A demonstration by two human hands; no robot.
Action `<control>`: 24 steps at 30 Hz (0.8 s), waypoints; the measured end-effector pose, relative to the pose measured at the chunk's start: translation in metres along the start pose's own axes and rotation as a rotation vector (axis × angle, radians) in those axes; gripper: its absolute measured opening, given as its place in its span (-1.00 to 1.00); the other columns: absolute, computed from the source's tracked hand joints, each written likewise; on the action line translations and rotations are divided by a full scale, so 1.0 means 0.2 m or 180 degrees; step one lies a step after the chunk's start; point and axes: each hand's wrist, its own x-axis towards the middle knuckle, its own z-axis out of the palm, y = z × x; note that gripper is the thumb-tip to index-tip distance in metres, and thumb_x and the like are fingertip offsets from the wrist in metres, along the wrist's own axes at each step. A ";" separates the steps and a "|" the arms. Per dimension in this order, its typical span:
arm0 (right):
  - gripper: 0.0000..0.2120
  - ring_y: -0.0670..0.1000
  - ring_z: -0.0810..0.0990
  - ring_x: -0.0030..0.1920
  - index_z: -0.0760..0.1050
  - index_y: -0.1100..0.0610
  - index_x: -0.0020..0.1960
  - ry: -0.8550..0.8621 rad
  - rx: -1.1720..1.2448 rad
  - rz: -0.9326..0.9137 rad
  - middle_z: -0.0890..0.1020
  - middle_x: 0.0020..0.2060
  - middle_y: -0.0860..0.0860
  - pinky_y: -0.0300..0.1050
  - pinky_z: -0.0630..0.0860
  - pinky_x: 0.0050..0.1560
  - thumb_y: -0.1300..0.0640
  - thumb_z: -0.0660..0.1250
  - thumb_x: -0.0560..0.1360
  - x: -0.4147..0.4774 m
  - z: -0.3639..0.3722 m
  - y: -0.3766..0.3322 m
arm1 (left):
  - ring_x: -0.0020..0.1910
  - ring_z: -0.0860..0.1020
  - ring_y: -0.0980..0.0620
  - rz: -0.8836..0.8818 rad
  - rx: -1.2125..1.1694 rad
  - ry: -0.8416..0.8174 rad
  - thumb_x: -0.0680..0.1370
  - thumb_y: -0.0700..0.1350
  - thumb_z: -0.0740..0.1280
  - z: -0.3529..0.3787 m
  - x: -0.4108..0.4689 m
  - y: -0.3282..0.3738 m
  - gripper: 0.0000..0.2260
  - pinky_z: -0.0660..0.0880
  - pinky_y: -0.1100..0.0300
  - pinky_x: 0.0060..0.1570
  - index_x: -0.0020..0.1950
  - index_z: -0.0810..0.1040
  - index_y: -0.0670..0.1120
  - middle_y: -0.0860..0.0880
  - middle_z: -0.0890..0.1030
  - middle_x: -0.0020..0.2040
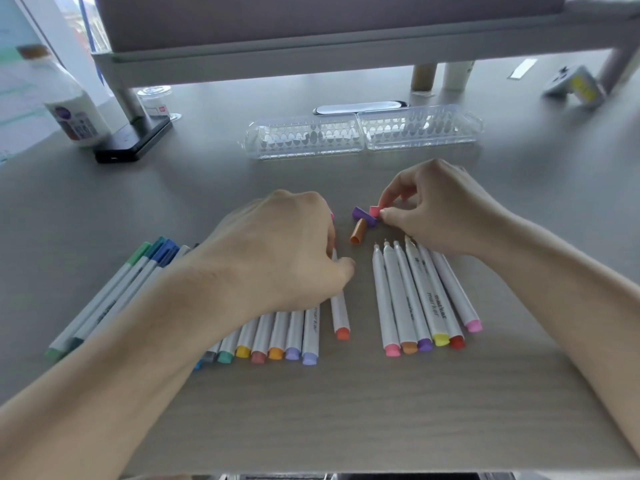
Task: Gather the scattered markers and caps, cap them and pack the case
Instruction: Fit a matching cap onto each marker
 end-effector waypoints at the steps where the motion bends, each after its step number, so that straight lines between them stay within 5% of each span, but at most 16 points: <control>1: -0.97 -0.08 0.57 -0.10 0.67 -0.08 -0.13 -0.0007 0.0006 0.0002 0.56 -0.31 -0.19 -0.46 0.28 -0.26 0.03 0.48 0.50 0.00 0.00 0.00 | -0.35 0.58 0.02 -0.0001 -0.0054 0.0018 0.47 0.19 0.41 0.00 0.00 0.00 -0.65 0.51 0.15 -0.31 -0.35 0.54 -0.04 0.04 0.55 -0.43; 8: -0.95 -0.21 0.45 -0.27 0.64 -0.07 -0.05 0.0207 0.0307 -0.0026 0.65 -0.09 -0.07 -0.34 0.31 -0.26 -0.03 0.44 0.55 0.02 0.00 0.01 | -0.29 0.56 0.12 0.0050 -0.0171 -0.0210 0.45 0.19 0.49 -0.01 0.00 -0.04 -0.73 0.38 0.21 -0.33 -0.25 0.55 0.04 0.11 0.59 -0.31; 14: -0.87 -0.05 0.62 -0.01 0.67 -0.04 -0.02 0.0364 0.0470 0.0006 0.69 -0.08 -0.08 -0.12 0.53 0.01 -0.08 0.45 0.54 0.03 0.01 -0.01 | -0.37 0.53 0.17 0.0191 -0.0478 -0.0079 0.45 0.26 0.47 -0.01 0.00 0.01 -0.68 0.38 0.22 -0.35 -0.25 0.58 0.04 0.10 0.56 -0.39; 24: -0.87 -0.15 0.64 -0.09 0.64 -0.04 -0.07 0.0440 0.0674 -0.0022 0.69 -0.17 -0.15 -0.21 0.54 -0.03 -0.09 0.46 0.53 0.03 0.01 -0.01 | -0.33 0.61 0.10 0.0213 -0.0490 -0.0083 0.46 0.17 0.45 0.04 0.00 0.08 -0.74 0.62 0.10 -0.24 -0.27 0.62 0.00 0.07 0.61 -0.37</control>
